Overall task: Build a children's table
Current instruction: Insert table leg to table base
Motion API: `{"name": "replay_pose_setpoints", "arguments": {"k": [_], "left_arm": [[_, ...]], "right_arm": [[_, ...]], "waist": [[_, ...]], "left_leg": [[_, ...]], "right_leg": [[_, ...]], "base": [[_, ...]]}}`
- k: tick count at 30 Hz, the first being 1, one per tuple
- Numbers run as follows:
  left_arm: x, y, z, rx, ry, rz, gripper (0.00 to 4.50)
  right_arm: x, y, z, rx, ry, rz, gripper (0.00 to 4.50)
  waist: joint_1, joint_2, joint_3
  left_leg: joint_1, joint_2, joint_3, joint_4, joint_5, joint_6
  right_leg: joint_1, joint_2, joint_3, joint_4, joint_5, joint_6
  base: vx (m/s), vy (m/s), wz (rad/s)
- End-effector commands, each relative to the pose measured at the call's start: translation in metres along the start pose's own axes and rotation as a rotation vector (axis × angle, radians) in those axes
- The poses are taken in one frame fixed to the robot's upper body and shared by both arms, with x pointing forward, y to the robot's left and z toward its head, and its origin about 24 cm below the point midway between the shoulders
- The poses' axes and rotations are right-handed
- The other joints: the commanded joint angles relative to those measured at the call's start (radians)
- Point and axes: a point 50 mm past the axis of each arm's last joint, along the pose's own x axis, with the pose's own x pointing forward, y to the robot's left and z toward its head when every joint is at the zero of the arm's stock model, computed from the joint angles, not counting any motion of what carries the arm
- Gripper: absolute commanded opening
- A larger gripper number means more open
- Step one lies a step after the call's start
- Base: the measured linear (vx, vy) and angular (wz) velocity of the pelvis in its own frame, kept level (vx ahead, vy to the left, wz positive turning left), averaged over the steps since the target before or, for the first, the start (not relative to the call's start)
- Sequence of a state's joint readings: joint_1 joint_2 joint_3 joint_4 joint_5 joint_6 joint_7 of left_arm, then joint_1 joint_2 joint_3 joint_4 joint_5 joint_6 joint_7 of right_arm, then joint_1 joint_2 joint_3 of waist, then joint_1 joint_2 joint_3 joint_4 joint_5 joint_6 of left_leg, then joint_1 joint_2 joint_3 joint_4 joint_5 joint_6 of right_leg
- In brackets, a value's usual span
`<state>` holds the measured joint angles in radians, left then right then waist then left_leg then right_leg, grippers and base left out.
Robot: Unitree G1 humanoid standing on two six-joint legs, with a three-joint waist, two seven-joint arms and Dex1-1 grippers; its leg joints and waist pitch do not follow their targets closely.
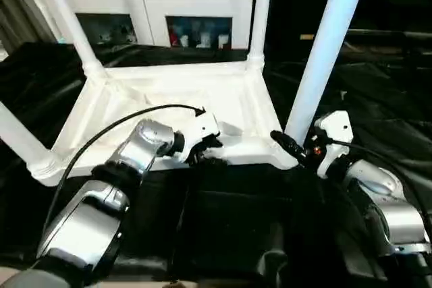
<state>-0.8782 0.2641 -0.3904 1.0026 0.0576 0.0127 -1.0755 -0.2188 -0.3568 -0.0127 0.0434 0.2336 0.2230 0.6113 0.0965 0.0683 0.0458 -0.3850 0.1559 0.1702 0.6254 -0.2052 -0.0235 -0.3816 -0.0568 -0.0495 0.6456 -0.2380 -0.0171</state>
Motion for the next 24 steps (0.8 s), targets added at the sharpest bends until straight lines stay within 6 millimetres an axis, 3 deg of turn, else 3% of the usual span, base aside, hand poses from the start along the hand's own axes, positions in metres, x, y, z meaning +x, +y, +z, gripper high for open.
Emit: {"name": "replay_pose_setpoints", "arguments": {"k": [1, 2, 4, 6, 12, 14, 15, 16, 24], "left_arm": [[0.0, 0.002, 0.006, 0.035, 0.019, -0.013, 2.55], [0.002, 0.002, 0.006, 0.035, 0.021, -0.014, 2.47], [0.004, 0.002, 0.006, 0.038, 0.028, -0.017, 2.28], [0.007, 0.001, 0.007, 0.035, 0.028, -0.029, 2.05], [0.011, 0.0, 0.01, 0.025, 0.014, -0.043, 1.55], [0.014, 0.0, 0.011, 0.025, 0.018, -0.048, 1.33], [0.014, 0.0, 0.011, 0.025, 0.02, -0.047, 1.33], [0.016, 0.0, 0.012, 0.025, 0.026, -0.043, 1.17], [0.013, 0.0, 0.006, 0.001, 0.039, -0.062, 0.52]], "right_arm": [[-0.004, 0.001, -0.001, 0.0, 0.003, -0.008, 1.86], [-0.005, 0.001, -0.002, -0.002, 0.004, -0.012, 1.86], [-0.005, 0.001, -0.002, -0.002, 0.005, -0.014, 1.86], [-0.007, 0.002, -0.002, -0.002, 0.004, -0.018, 1.86], [-0.009, 0.003, -0.002, -0.003, 0.006, -0.024, 1.86], [-0.011, 0.003, -0.003, -0.007, 0.009, -0.029, 1.86], [-0.011, 0.003, -0.003, -0.007, 0.009, -0.03, 1.86], [-0.012, 0.003, -0.003, -0.008, 0.01, -0.033, 1.86], [-0.014, 0.005, -0.004, -0.01, 0.012, -0.038, 1.86]], "waist": [[0.005, 0.001, -0.069], [0.006, 0.008, -0.067], [0.006, 0.002, -0.067], [0.004, 0.013, -0.065], [0.003, 0.017, -0.067], [0.002, 0.029, -0.068], [0.001, 0.024, -0.067], [0.001, 0.033, -0.069], [-0.004, 0.031, -0.067]], "left_leg": [[0.021, 0.074, -0.035, -0.068, -0.11, 0.068], [0.018, 0.072, -0.035, -0.067, -0.112, 0.067], [0.018, 0.072, -0.034, -0.069, -0.121, 0.066], [0.016, 0.071, -0.034, -0.069, -0.128, 0.063], [0.013, 0.069, -0.035, -0.068, -0.117, 0.071], [0.011, 0.069, -0.037, -0.067, -0.112, 0.075], [0.01, 0.069, -0.036, -0.068, -0.112, 0.078], [0.01, 0.069, -0.038, -0.067, -0.104, 0.082], [0.008, 0.068, -0.037, -0.07, -0.109, 0.095]], "right_leg": [[0.058, -0.105, 0.051, -0.073, 0.11, -0.28], [0.059, -0.107, 0.051, -0.075, 0.089, -0.277], [0.06, -0.106, 0.051, -0.079, 0.053, -0.27], [0.058, -0.105, 0.051, -0.086, 0.016, -0.257], [0.058, -0.105, 0.05, -0.088, 0.014, -0.248], [0.058, -0.106, 0.049, -0.087, 0.023, -0.249], [0.058, -0.104, 0.048, -0.088, 0.026, -0.247], [0.059, -0.104, 0.048, -0.085, 0.041, -0.245], [0.057, -0.104, 0.045, -0.092, -0.008, -0.234]], "base": [[0.0, 0.0, 0.0], [0.0, 0.0, 0.0], [0.0, 0.0, 0.0], [0.0, 0.0, 0.0], [0.0, 0.0, 0.0], [0.0, 0.0, 0.0], [0.0, 0.0, 0.0], [0.0, 0.0, 0.0], [0.0, 0.0, 0.0]]}}
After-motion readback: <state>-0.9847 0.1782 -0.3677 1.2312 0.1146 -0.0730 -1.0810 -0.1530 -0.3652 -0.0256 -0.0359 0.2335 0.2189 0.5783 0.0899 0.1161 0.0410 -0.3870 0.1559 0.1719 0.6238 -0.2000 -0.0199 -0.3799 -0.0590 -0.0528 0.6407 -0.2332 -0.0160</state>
